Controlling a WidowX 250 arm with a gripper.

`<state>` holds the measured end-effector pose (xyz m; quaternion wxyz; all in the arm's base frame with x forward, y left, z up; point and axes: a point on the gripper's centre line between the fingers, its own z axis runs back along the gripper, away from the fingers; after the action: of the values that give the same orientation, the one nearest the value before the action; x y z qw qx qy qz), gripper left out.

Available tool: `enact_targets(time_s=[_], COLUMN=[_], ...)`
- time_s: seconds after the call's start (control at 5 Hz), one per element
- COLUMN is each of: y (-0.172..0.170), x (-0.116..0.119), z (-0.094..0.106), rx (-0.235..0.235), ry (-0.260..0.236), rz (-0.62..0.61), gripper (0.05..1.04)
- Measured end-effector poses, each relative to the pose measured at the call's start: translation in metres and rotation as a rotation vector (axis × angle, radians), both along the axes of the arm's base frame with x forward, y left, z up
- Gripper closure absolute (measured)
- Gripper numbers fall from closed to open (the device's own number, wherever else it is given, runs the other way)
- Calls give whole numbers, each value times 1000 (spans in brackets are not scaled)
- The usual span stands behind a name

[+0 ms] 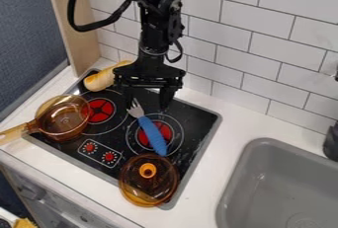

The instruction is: Moved the brown pot to the upper right side of the stove

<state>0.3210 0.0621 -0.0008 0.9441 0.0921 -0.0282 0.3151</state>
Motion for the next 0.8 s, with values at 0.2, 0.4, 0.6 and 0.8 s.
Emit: enact_targets(time_s=[0.2,0.4,0.6,0.8], y=[-1,17,31,57], x=[-6,-17,-23,-39], z=[-12,-11,3,1], rx=[-5,2,25,42], ry=[33,39,11,37], rz=[-8,-1,8,10], gripper=[85,85,85,85])
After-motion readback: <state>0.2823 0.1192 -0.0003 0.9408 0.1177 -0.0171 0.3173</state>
